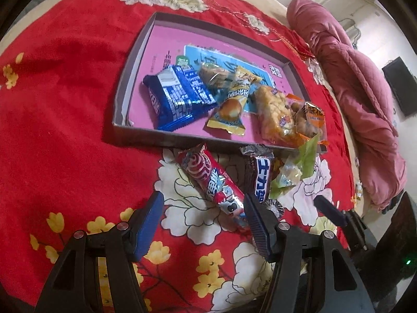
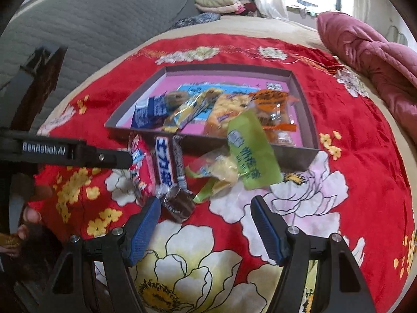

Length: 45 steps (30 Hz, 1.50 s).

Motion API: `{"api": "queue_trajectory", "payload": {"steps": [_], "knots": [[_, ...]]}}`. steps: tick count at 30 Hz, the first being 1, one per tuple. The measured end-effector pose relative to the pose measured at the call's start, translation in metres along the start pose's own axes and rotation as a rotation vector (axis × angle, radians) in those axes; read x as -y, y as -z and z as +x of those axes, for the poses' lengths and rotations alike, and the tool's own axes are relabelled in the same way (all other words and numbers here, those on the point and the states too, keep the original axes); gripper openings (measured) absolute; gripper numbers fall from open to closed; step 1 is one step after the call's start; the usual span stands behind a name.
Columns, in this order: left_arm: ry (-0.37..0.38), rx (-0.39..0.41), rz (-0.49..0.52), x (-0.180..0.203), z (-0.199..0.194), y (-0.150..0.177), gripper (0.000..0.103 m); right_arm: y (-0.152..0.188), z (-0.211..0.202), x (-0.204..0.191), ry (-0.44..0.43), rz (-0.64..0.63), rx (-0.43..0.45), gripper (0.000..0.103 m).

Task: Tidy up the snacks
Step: 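Grasp the Snickers bar with the left tool while the right tool grasps a clear-wrapped candy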

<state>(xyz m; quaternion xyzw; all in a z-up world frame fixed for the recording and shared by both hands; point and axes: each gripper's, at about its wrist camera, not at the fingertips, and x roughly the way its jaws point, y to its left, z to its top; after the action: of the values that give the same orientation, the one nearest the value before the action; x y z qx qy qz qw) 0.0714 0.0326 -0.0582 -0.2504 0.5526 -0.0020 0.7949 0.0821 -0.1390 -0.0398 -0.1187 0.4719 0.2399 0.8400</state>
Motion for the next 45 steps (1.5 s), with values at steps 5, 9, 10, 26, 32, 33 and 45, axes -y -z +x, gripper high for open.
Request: {"api": "queue_trajectory", "payload": {"steps": [5,9,10,26,32,33,45], "knots": [[0.020,-0.020,-0.018,-0.001,0.007,0.001,0.065,0.005,0.007,-0.014,0.030,-0.093,-0.018,0.068],[0.036,-0.032,-0.018,0.000,0.012,0.001,0.065,0.007,0.013,-0.024,0.049,-0.162,-0.017,0.063],[0.041,-0.037,-0.022,0.000,0.014,0.001,0.065,0.008,0.015,-0.025,0.053,-0.174,-0.016,0.061],[0.070,-0.054,-0.070,-0.001,0.031,-0.001,0.066,0.009,0.036,-0.041,0.039,-0.282,-0.013,0.029],[0.050,-0.049,-0.064,0.003,0.039,0.001,0.065,0.008,0.036,-0.036,0.027,-0.248,-0.015,0.029],[0.046,-0.048,-0.065,0.003,0.040,0.001,0.065,0.007,0.036,-0.035,0.025,-0.243,-0.014,0.029],[-0.038,-0.044,-0.002,0.014,0.046,-0.001,0.039,0.005,0.034,-0.027,0.015,-0.199,-0.013,0.028]]}}
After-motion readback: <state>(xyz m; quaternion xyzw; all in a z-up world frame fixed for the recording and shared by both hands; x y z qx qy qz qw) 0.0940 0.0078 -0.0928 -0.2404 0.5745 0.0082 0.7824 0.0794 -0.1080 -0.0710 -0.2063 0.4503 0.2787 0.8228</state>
